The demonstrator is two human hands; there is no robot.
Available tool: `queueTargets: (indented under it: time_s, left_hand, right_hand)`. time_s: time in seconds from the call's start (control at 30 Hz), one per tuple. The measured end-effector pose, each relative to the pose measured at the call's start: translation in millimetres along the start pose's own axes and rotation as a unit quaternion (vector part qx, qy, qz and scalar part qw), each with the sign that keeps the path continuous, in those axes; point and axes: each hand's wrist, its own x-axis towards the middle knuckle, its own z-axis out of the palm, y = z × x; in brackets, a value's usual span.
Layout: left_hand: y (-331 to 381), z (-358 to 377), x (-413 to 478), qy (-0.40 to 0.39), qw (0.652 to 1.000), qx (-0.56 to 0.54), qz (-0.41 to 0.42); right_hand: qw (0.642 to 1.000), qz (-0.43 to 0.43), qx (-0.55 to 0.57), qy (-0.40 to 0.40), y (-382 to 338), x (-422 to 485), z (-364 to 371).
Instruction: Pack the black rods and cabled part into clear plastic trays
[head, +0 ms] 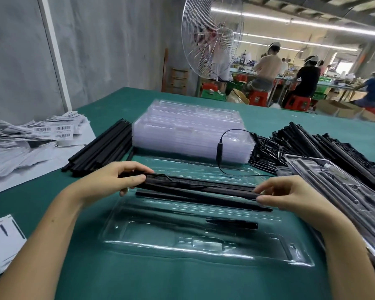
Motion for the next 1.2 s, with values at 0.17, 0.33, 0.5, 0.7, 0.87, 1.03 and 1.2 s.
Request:
queueTargets:
  time_s: [0.17, 0.33, 0.5, 0.7, 0.87, 1.03, 1.2]
  left_hand:
    - [-9, 4, 5, -0.027, 0.998, 0.054, -0.023]
    - [-11, 8, 8, -0.025, 0.994, 0.100, -0.038]
    - [-8, 11, 8, -0.035, 0.986, 0.156, -0.043]
    - [-5, 19, 11, -0.034, 0.948, 0.315, -0.015]
    - [-5, 26, 16, -0.025, 0.933, 0.359, 0.027]
    - [-6, 24, 17, -0.042, 0.946, 0.317, 0.049]
    - [-7, 25, 18, -0.046, 0.949, 0.310, 0.039]
  right_hand:
    - [0.993, 0.074, -0.036, -0.080, 13, 6, 6]
    - [0.988, 0.105, -0.056, -0.097, 20, 12, 12]
    - [0.985, 0.115, -0.093, -0.086, 25, 12, 15]
    - [0.981, 0.131, -0.115, -0.082, 26, 11, 9]
    - [0.973, 0.145, -0.156, -0.090, 24, 12, 12]
    - [0.969, 0.125, -0.206, -0.060, 23, 13, 14]
    - [0.963, 0.111, -0.242, -0.042, 20, 15, 15]
